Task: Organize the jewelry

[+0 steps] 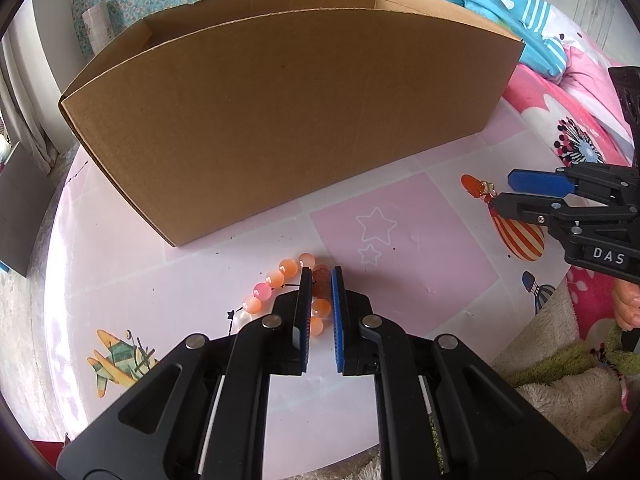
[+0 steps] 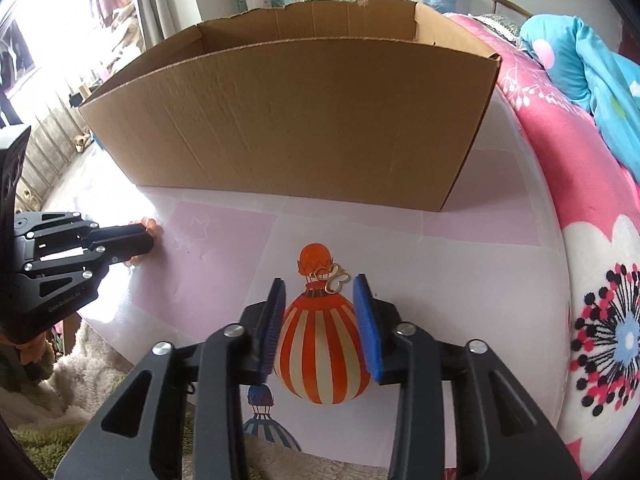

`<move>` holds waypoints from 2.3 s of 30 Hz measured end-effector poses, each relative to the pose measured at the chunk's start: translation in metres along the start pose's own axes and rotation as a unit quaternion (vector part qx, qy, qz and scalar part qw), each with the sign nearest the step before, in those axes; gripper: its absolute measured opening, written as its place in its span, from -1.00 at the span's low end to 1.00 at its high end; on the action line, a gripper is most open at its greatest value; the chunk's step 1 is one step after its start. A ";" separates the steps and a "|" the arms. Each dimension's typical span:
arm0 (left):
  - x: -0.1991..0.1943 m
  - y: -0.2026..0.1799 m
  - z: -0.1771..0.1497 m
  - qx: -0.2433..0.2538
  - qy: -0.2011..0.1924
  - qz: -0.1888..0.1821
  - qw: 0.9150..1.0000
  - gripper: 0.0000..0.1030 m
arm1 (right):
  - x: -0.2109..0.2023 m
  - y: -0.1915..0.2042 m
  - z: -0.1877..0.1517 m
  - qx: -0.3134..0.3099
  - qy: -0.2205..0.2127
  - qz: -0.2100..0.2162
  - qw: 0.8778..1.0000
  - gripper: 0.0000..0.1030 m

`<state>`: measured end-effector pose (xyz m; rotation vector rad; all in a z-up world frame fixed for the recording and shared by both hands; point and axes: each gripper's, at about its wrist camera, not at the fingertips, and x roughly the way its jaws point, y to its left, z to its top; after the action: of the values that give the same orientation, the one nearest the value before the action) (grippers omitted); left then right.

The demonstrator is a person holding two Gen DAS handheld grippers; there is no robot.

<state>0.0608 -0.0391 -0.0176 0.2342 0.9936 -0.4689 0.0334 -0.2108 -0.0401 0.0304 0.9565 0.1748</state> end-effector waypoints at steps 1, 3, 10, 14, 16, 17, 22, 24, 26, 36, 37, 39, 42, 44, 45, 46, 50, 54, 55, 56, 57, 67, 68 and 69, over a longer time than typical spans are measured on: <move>0.000 0.000 0.000 0.000 0.000 0.000 1.000 -0.83 | -0.001 -0.001 0.000 0.001 -0.001 0.000 1.000 -0.20; 0.000 -0.001 0.001 0.000 0.001 0.001 1.000 -0.83 | -0.001 -0.001 0.001 0.003 -0.001 0.001 1.000 -0.16; 0.001 -0.003 0.001 0.000 0.003 0.003 1.000 -0.83 | 0.001 -0.007 0.006 0.012 -0.002 0.004 1.000 -0.03; 0.001 -0.003 0.001 -0.001 0.003 0.003 1.000 -0.83 | 0.002 -0.007 0.004 0.015 0.000 0.004 1.000 0.02; 0.001 -0.003 0.001 -0.001 0.003 0.002 1.000 -0.83 | 0.002 -0.007 0.004 0.016 0.001 0.004 1.000 0.04; 0.001 -0.003 0.001 -0.001 0.004 0.003 1.000 -0.83 | 0.002 -0.007 0.005 0.015 0.001 0.004 1.000 0.04; 0.001 -0.003 0.001 -0.001 0.004 0.002 1.000 -0.83 | 0.002 -0.006 0.005 0.018 0.001 0.004 1.000 0.09; 0.000 -0.002 0.001 -0.001 0.003 0.002 1.000 -0.83 | 0.002 -0.007 0.005 0.020 0.000 0.005 1.000 0.15; 0.000 -0.002 0.001 -0.001 0.004 0.002 1.000 -0.83 | 0.003 -0.006 0.005 0.023 0.001 0.006 1.000 0.16; 0.000 -0.002 0.001 -0.003 0.001 0.001 1.000 -0.83 | 0.010 -0.002 0.003 0.044 0.001 0.003 0.999 0.16; 0.000 -0.001 0.001 -0.003 0.001 0.001 1.000 -0.83 | 0.011 -0.001 0.003 0.046 0.000 -0.001 0.999 0.16; 0.000 -0.001 0.001 -0.002 0.001 0.001 1.000 -0.83 | 0.014 0.001 0.004 0.046 -0.001 -0.012 0.999 0.16; 0.000 -0.001 0.001 -0.004 0.001 0.000 1.000 -0.83 | 0.018 0.005 0.004 0.041 -0.004 -0.026 0.999 0.14; 0.000 0.000 0.000 -0.004 0.000 0.000 1.000 -0.83 | 0.019 0.009 0.005 0.033 -0.006 -0.035 0.999 -0.02; 0.000 0.000 0.000 -0.004 0.000 0.000 1.000 -0.83 | 0.020 0.011 0.005 0.027 -0.008 -0.040 0.999 -0.04; 0.000 0.000 0.000 -0.004 0.000 0.000 1.000 -0.83 | 0.021 0.012 0.005 0.023 -0.009 -0.042 0.999 -0.06; 0.000 0.000 0.000 -0.004 0.000 -0.001 1.000 -0.83 | 0.022 0.012 0.006 0.022 -0.014 -0.047 0.999 -0.19; 0.000 0.000 0.000 -0.004 0.000 0.000 1.000 -0.83 | 0.023 0.014 0.007 0.025 -0.019 -0.052 0.998 -0.25; 0.000 0.000 0.000 -0.004 0.000 0.000 1.000 -0.83 | 0.023 0.016 0.007 0.023 -0.021 -0.055 0.998 -0.27; 0.000 0.000 0.000 -0.004 0.000 0.000 1.000 -0.83 | 0.022 0.015 0.006 0.022 -0.023 -0.053 0.998 -0.32; 0.000 0.000 0.000 -0.003 0.000 0.000 1.000 -0.83 | 0.022 0.015 0.004 0.022 -0.025 -0.052 0.998 -0.33; 0.000 0.000 0.000 -0.004 0.000 0.001 1.000 -0.83 | 0.021 0.011 0.001 0.024 -0.032 -0.037 0.998 -0.61; 0.000 0.000 0.000 -0.003 0.001 0.000 1.000 -0.83 | 0.021 0.012 0.001 0.023 -0.034 -0.038 0.998 -0.61; 0.000 0.000 0.000 -0.003 0.001 0.000 1.000 -0.83 | 0.021 0.012 0.001 0.023 -0.035 -0.038 0.998 -0.61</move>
<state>0.0607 -0.0395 -0.0174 0.2290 0.9959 -0.4647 0.0446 -0.1953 -0.0549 0.0421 0.8906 0.0814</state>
